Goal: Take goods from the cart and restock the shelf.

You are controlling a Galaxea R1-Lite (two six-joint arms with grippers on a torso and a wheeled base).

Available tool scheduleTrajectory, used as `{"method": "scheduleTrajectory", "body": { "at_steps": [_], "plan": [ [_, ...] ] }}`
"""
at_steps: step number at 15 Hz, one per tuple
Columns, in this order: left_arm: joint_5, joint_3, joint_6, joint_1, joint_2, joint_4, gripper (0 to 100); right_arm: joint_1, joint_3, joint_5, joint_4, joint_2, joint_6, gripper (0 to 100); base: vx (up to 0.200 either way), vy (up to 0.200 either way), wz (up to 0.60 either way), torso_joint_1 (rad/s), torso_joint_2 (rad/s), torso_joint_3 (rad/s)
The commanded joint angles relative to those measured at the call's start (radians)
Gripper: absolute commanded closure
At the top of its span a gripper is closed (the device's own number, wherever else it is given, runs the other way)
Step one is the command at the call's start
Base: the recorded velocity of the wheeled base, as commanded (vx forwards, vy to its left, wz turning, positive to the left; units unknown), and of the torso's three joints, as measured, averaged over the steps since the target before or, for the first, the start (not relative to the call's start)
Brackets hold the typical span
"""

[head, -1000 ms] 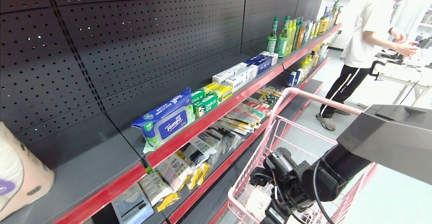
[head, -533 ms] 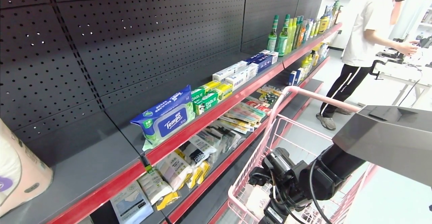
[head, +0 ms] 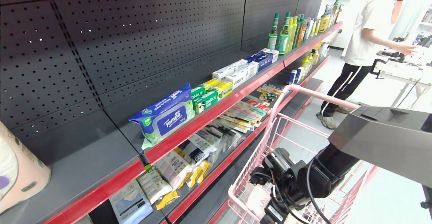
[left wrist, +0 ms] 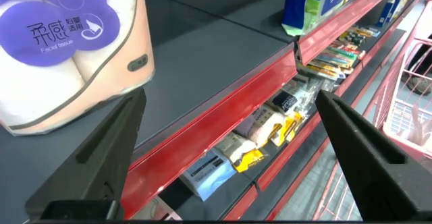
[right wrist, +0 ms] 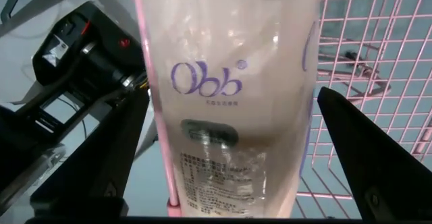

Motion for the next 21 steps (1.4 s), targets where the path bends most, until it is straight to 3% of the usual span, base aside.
{"method": "scheduleTrajectory", "body": {
  "at_steps": [1, 13, 18, 21],
  "plan": [
    [0.001, 0.0, -0.001, 0.0, 0.0, 0.0, 0, -0.018, -0.009, -0.002, 0.0, 0.013, -0.001, 0, 0.0, 0.0, 0.0, 0.0, 0.0, 0.0],
    [0.0, 0.0, -0.001, 0.0, 0.0, 0.0, 0, -0.042, -0.037, -0.003, 0.001, 0.029, -0.085, 0, 0.0, 0.0, 0.0, 0.0, 0.0, 0.0],
    [0.001, 0.0, -0.001, 0.0, 0.0, 0.0, 0, -0.05, -0.038, -0.005, 0.003, 0.029, -0.109, 0, 0.0, 0.0, 0.6, -0.071, 0.15, 0.089],
    [0.001, 0.0, -0.001, 0.0, 0.0, 0.0, 0, -0.05, -0.037, -0.005, 0.006, 0.029, -0.113, 0, 0.0, 0.0, 0.0, -0.113, 0.29, 0.162]
  ]
}}
